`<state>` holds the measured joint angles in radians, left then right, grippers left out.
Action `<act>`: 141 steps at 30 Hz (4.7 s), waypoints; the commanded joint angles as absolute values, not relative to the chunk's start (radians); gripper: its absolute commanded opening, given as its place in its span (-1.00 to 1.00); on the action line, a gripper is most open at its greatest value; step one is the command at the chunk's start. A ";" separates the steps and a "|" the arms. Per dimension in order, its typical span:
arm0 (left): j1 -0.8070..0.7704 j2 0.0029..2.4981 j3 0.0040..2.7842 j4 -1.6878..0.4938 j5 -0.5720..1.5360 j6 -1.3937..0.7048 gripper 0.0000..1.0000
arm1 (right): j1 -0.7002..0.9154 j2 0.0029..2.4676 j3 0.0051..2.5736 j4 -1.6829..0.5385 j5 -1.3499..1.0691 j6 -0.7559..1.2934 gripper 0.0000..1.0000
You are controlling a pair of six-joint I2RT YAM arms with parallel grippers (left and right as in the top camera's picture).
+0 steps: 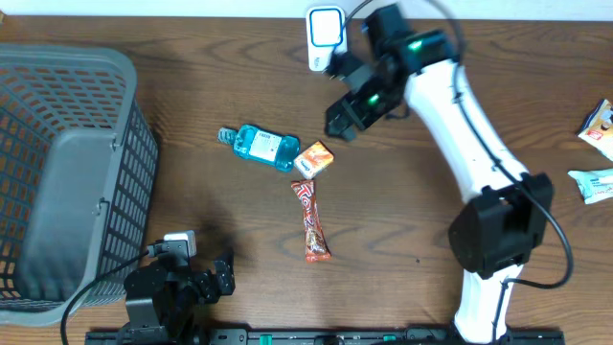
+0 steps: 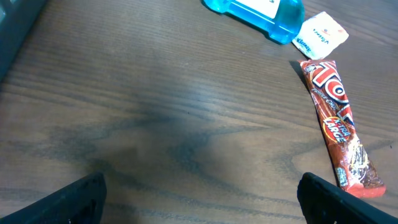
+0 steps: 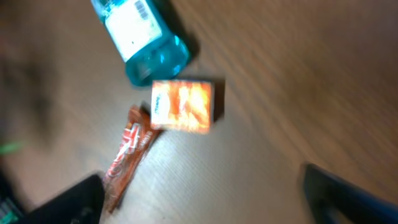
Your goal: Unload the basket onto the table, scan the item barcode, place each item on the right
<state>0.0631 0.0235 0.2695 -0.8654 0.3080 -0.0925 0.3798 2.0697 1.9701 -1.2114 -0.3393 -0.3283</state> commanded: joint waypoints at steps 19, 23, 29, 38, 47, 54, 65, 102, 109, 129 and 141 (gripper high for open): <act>0.059 0.018 0.271 -0.875 0.305 -0.087 0.96 | 0.456 2.123 1.608 -0.648 -0.492 -0.259 0.54; 0.059 0.018 0.271 -0.875 0.305 -0.087 0.96 | 0.455 2.170 1.608 -0.646 -0.474 -0.231 0.52; 0.059 0.018 0.271 -0.875 0.305 -0.087 0.96 | 0.453 2.219 1.608 -0.658 -0.474 -0.214 0.42; 0.059 0.018 0.271 -0.875 0.305 -0.087 0.96 | 0.449 2.228 1.608 -0.714 -0.473 -0.201 -0.98; 0.059 0.018 0.271 -0.875 0.305 -0.087 0.96 | 0.397 2.225 1.710 -0.933 -0.514 -0.076 -0.98; 0.059 0.018 0.271 -0.875 0.305 -0.087 0.96 | 0.284 2.225 1.909 -1.285 -0.614 0.144 -0.97; 0.059 0.018 0.271 -0.875 0.305 -0.087 0.96 | 0.157 2.225 1.911 -1.702 -0.873 0.198 -0.97; 0.059 0.018 0.271 -0.875 0.305 -0.087 0.95 | 0.361 2.016 1.209 -1.703 -0.800 0.205 -0.97; 0.059 0.018 0.271 -0.875 0.305 -0.087 0.96 | 0.361 1.971 1.196 -1.703 -0.834 0.205 -0.97; 0.059 0.018 0.271 -0.875 0.305 -0.087 0.96 | 0.228 1.943 1.199 -0.498 -1.248 0.344 -0.97; 0.059 0.018 0.271 -0.875 0.305 -0.087 0.95 | 0.270 1.945 1.199 0.461 -0.575 0.233 -0.98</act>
